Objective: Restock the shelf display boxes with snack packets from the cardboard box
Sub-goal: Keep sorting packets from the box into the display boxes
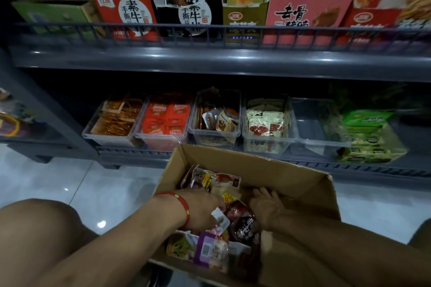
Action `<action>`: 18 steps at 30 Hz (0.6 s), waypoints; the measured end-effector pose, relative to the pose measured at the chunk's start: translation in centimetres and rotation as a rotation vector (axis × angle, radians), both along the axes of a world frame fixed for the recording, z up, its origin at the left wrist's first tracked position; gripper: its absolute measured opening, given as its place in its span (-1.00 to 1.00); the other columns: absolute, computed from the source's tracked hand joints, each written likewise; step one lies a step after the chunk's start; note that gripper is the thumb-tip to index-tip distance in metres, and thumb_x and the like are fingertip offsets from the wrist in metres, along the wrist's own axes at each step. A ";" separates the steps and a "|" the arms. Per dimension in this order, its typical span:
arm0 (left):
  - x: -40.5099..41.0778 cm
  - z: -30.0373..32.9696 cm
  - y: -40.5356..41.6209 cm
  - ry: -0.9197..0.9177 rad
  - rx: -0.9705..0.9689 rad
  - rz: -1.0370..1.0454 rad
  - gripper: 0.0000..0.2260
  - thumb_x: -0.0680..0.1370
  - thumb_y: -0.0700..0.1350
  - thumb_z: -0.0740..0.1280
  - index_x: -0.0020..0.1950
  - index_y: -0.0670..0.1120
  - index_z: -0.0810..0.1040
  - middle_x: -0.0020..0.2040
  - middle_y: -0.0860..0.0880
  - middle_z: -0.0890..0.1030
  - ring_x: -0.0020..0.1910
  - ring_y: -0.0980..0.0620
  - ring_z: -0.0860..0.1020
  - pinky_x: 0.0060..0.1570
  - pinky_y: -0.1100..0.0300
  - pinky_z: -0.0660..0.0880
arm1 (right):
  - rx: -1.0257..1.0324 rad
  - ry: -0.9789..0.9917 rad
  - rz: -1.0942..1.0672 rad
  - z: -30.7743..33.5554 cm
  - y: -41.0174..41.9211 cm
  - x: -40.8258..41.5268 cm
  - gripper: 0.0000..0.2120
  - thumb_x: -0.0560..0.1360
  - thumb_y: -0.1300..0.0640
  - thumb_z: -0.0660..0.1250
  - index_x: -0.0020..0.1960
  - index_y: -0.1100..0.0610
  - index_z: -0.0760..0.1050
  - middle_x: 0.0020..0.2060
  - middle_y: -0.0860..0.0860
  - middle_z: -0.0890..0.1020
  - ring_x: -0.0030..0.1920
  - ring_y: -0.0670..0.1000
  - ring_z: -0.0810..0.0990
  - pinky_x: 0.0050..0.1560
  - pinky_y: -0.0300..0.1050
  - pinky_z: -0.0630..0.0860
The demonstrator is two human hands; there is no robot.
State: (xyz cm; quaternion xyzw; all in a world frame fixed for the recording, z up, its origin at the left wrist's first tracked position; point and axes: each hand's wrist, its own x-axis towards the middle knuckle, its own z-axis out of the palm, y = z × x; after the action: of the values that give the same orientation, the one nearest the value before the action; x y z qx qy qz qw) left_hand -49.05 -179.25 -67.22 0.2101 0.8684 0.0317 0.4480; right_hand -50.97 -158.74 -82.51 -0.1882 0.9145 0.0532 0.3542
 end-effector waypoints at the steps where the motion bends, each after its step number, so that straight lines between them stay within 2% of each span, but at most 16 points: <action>1: -0.1 0.0 0.0 0.028 0.002 0.015 -0.57 0.68 -0.03 0.24 0.55 0.01 0.32 0.36 -0.15 0.54 0.30 -0.17 0.51 0.21 0.03 0.47 | -0.055 -0.006 -0.025 0.5 0.2 -0.4 -0.34 0.46 -0.12 0.49 0.47 0.06 0.36 0.50 0.07 0.32 0.53 0.15 0.23 0.53 0.16 0.11; 2: -0.3 0.0 -0.1 0.063 0.003 0.034 -0.63 0.67 -0.03 0.25 0.48 0.01 0.37 0.32 -0.14 0.56 0.26 -0.16 0.53 0.18 0.02 0.50 | -0.108 -0.001 -0.053 1.1 0.4 -0.9 -0.39 0.47 -0.13 0.48 0.43 0.05 0.39 0.45 0.07 0.42 0.47 0.13 0.34 0.49 0.11 0.20; 4: -0.6 -0.2 -0.4 0.145 0.026 0.100 -0.82 0.64 -0.02 0.25 0.23 0.05 0.48 0.21 -0.11 0.61 0.14 -0.12 0.57 0.12 0.04 0.53 | -0.229 0.010 -0.113 3.0 0.7 -1.6 -0.44 0.48 -0.13 0.48 0.40 0.04 0.43 0.34 0.06 0.54 0.34 0.13 0.50 0.37 0.01 0.39; 5: -0.9 -0.1 -0.5 0.176 0.049 0.151 -0.91 0.63 0.00 0.26 0.12 0.07 0.49 0.17 -0.09 0.63 0.10 -0.08 0.58 0.11 0.08 0.54 | -0.279 0.014 -0.122 4.4 0.8 -1.8 -0.47 0.51 -0.11 0.46 0.40 0.04 0.43 0.31 0.04 0.57 0.30 0.12 0.53 0.31 -0.03 0.43; 6: -1.2 0.1 -0.6 0.203 0.071 0.201 -0.90 0.62 0.03 0.28 0.10 0.06 0.49 0.18 -0.07 0.64 0.10 -0.06 0.59 0.10 0.13 0.53 | -0.317 0.025 -0.126 6.0 1.0 -2.0 -0.50 0.54 -0.08 0.43 0.41 0.03 0.43 0.30 0.02 0.57 0.29 0.11 0.54 0.28 -0.05 0.45; 8: -1.8 0.9 -0.7 0.246 0.116 0.306 -0.67 0.59 0.05 0.36 0.31 -0.02 0.48 0.26 -0.08 0.61 0.20 -0.07 0.58 0.12 0.21 0.47 | -0.427 0.030 -0.172 9.3 1.7 -2.3 -0.57 0.55 -0.04 0.43 0.38 -0.01 0.46 0.25 -0.04 0.61 0.24 0.03 0.57 0.22 -0.10 0.50; 10: -2.5 1.3 -0.9 0.268 0.201 0.435 -0.45 0.52 0.01 0.46 0.44 -0.05 0.35 0.28 -0.05 0.58 0.24 -0.05 0.55 0.19 0.22 0.45 | -0.608 -0.055 -0.322 11.8 2.8 -2.3 -0.64 0.54 0.02 0.46 0.31 -0.04 0.52 0.17 -0.09 0.67 0.16 -0.05 0.64 0.16 -0.11 0.60; 11: -2.6 1.3 -1.0 0.246 0.246 0.515 -0.41 0.49 0.01 0.50 0.43 -0.04 0.33 0.23 -0.01 0.58 0.20 -0.01 0.55 0.23 0.19 0.46 | -0.707 -0.122 -0.404 13.0 3.3 -2.1 -0.67 0.54 0.07 0.47 0.28 -0.01 0.55 0.13 -0.07 0.70 0.12 -0.07 0.67 0.14 -0.08 0.64; 13: -2.8 1.1 -1.0 0.115 0.424 0.736 -0.51 0.47 -0.02 0.55 0.31 -0.05 0.43 0.11 0.04 0.64 0.11 0.05 0.60 0.26 0.10 0.50 | -0.886 -0.239 -0.574 14.9 4.6 -1.6 -0.74 0.55 0.16 0.46 0.23 0.10 0.59 0.06 0.01 0.74 0.05 -0.06 0.71 0.06 -0.07 0.67; 16: -2.4 1.4 -0.4 -0.133 0.779 1.034 -0.70 0.54 -0.19 0.49 0.25 -0.07 0.58 0.11 -0.06 0.73 0.15 -0.09 0.67 0.26 -0.14 0.57 | -1.023 -0.352 -0.697 17.2 5.4 -0.5 -0.75 0.56 0.18 0.44 0.20 0.24 0.59 -0.06 0.06 0.76 -0.15 -0.07 0.72 -0.19 -0.18 0.64; 18: -2.4 2.0 0.1 -0.225 0.902 1.103 -0.72 0.59 -0.26 0.41 0.29 -0.12 0.55 0.14 -0.12 0.72 0.18 -0.15 0.67 0.22 -0.21 0.58 | -1.034 -0.360 -0.716 17.7 5.7 -0.1 -0.72 0.55 0.14 0.45 0.20 0.26 0.58 -0.04 0.08 0.75 -0.08 0.02 0.73 -0.08 -0.05 0.65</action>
State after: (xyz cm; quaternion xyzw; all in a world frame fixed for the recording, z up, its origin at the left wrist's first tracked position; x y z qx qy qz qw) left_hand -51.42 -179.14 -65.23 -0.0990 0.6990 0.6303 0.3230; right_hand -51.05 -153.09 -64.84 -0.0239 0.7546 -0.5472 0.3614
